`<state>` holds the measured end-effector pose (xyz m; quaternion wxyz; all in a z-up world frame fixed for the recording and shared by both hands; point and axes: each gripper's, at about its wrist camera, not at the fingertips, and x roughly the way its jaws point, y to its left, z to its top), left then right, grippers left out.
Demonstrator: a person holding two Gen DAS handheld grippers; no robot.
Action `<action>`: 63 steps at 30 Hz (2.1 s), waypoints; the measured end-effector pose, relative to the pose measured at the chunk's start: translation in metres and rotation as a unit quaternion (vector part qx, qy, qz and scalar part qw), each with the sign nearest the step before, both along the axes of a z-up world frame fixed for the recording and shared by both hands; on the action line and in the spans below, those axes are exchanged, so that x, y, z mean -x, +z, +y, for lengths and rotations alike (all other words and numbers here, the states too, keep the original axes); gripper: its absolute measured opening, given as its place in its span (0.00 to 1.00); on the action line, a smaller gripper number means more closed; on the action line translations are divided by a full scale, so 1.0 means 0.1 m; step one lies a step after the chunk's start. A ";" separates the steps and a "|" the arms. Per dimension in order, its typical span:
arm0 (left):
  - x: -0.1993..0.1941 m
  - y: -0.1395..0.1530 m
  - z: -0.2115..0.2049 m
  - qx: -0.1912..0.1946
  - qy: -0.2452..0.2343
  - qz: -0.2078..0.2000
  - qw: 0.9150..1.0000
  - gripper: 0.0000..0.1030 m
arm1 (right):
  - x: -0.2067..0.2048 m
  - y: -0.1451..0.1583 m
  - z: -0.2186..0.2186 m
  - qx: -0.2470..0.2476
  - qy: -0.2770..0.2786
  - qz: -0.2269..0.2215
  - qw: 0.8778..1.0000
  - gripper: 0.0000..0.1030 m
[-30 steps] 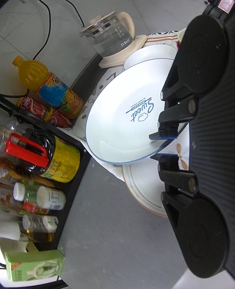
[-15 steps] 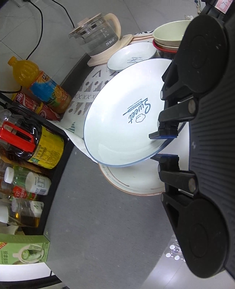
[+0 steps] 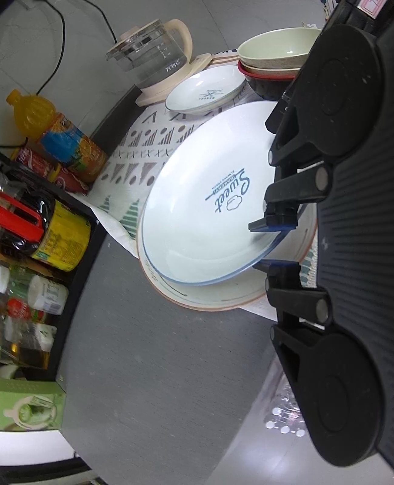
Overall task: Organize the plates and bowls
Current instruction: 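Lift the 'Sweet' plate and lower it onto the flower-pattern plate, then open both grippers and release the 'Sweet' plate onto the flower plate, then move both grippers to the 'BAKERY' white plate and close on its rim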
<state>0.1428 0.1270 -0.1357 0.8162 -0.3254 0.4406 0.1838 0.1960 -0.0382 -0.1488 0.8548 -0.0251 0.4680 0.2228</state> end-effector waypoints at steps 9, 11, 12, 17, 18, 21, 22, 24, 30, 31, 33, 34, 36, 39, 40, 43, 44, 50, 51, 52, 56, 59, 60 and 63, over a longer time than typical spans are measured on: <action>0.00 -0.05 -0.01 0.000 -0.002 0.005 1.000 0.16 | 0.01 -0.07 0.02 0.009 0.009 0.001 1.000 0.16; -0.01 -0.08 -0.03 0.001 -0.007 0.011 1.000 0.16 | -0.01 -0.09 0.02 0.008 0.007 0.006 1.000 0.15; -0.01 -0.10 -0.03 0.006 -0.008 0.014 1.000 0.16 | -0.02 -0.10 0.01 0.008 0.005 0.007 1.000 0.15; -0.04 -0.12 0.02 0.018 -0.013 0.025 0.999 0.16 | -0.03 -0.17 0.00 0.013 -0.004 0.014 1.000 0.14; -0.04 -0.12 0.03 0.018 -0.012 0.028 0.999 0.16 | -0.04 -0.18 -0.01 0.011 -0.006 0.014 1.000 0.13; -0.02 -0.09 0.09 0.012 -0.005 0.034 0.999 0.16 | -0.05 -0.19 0.02 0.014 -0.007 0.014 1.000 0.13; 0.00 -0.07 0.12 0.007 0.001 0.036 0.999 0.16 | -0.05 -0.20 0.03 0.014 -0.008 0.015 1.000 0.13; 0.05 -0.02 0.18 -0.010 0.017 0.026 0.999 0.18 | -0.07 -0.22 0.03 0.017 -0.012 0.017 1.000 0.12; 0.07 -0.11 0.33 -0.007 0.033 0.033 0.999 0.20 | -0.13 -0.28 0.04 0.018 -0.019 0.025 0.999 0.12; 0.06 -0.11 0.33 -0.010 0.032 0.032 0.999 0.20 | -0.14 -0.28 0.05 0.020 -0.019 0.025 0.999 0.12; 0.06 -0.12 0.33 -0.013 0.031 0.032 0.999 0.21 | -0.14 -0.31 0.06 0.021 -0.019 0.026 0.999 0.12; 0.06 -0.12 0.33 -0.013 0.034 0.031 0.999 0.21 | -0.14 -0.31 0.07 0.022 -0.018 0.027 0.999 0.13; 0.07 -0.12 0.36 -0.012 0.041 0.030 0.999 0.21 | -0.15 -0.33 0.09 0.024 -0.017 0.030 0.999 0.13; 0.06 -0.12 0.37 -0.014 0.042 0.033 0.998 0.23 | -0.17 -0.37 0.12 0.023 -0.013 0.042 0.999 0.14; 0.06 -0.12 0.37 -0.015 0.041 0.034 0.998 0.23 | -0.18 -0.38 0.13 0.022 -0.012 0.045 0.999 0.14; 0.04 -0.08 0.36 -0.030 0.039 0.043 0.998 0.23 | -0.21 -0.37 0.12 0.017 -0.015 0.052 0.998 0.15; 0.03 -0.05 0.35 -0.035 0.038 0.044 0.998 0.23 | -0.22 -0.37 0.11 0.016 -0.014 0.055 0.998 0.15; -0.04 0.16 0.33 -0.051 0.033 0.029 0.998 0.49 | -0.19 -0.14 0.09 0.004 -0.005 0.032 0.999 0.29; -0.05 0.20 0.32 -0.055 0.030 0.025 0.998 0.56 | -0.19 -0.08 0.07 -0.001 -0.005 0.026 1.000 0.33; -0.08 0.24 0.31 -0.059 0.028 0.023 0.998 0.60 | -0.19 -0.03 0.06 -0.005 -0.005 0.021 1.000 0.35; -0.16 0.37 0.26 -0.061 0.021 -0.001 0.998 0.79 | -0.22 0.20 -0.03 -0.025 -0.014 -0.004 1.000 0.57; -0.24 0.46 0.21 -0.054 0.012 -0.017 0.998 0.82 | -0.26 0.35 -0.12 -0.031 -0.022 -0.022 0.999 0.79; -0.28 0.48 0.19 -0.052 0.006 -0.019 0.998 0.82 | -0.28 0.41 -0.15 -0.032 -0.026 -0.031 0.999 0.84; -0.39 0.53 0.09 -0.055 -0.014 -0.019 0.998 0.85 | -0.32 0.55 -0.26 -0.035 -0.038 -0.053 0.997 0.94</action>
